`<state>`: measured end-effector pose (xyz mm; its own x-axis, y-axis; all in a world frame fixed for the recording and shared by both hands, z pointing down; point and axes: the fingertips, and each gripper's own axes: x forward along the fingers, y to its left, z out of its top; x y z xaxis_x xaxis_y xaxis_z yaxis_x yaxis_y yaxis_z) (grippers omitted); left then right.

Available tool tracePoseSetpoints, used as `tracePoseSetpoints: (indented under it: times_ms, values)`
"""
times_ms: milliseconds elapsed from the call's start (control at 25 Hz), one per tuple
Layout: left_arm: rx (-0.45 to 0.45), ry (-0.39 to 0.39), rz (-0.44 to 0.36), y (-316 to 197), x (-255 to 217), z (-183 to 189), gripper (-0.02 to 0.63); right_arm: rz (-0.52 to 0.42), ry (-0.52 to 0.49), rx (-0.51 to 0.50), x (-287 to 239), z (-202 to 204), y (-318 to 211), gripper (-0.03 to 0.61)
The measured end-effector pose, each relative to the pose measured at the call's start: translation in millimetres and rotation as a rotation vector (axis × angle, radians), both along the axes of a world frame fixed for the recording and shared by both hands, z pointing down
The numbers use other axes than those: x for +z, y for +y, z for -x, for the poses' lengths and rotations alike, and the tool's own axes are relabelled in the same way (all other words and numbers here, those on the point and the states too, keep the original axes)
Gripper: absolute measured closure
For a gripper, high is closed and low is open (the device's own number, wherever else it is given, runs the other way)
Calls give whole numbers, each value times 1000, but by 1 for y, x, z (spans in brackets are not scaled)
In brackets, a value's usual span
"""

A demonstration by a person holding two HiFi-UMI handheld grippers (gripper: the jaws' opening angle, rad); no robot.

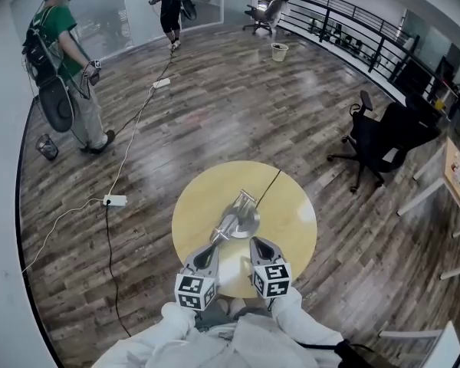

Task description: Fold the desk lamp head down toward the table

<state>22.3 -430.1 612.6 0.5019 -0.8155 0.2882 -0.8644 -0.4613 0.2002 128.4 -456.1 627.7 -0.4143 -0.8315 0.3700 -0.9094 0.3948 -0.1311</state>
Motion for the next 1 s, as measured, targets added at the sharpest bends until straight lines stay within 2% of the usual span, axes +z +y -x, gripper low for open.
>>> tracePoseSetpoints:
  times_ms: [200,400,600,760,880,1000]
  values:
    - [37,88,-38,24,-32,-23,614,15,-26,114,-10,-25,29,566]
    - [53,88,-72,49,-51,-33,614,5,-53,198,-14,-36,66,566]
    - [86,120,-78,106,-51,-20,614,-14,-20,226,-13,-27,126,566]
    - [125,143,-63,170,-46,-3,614,-17,-17,254,-9,-5,186,566]
    - [113,143,-34,214,-41,11,614,-12,-25,246,-11,13,231,566]
    - [90,135,-36,245,-42,21,614,-51,-30,231,-24,25,264,566]
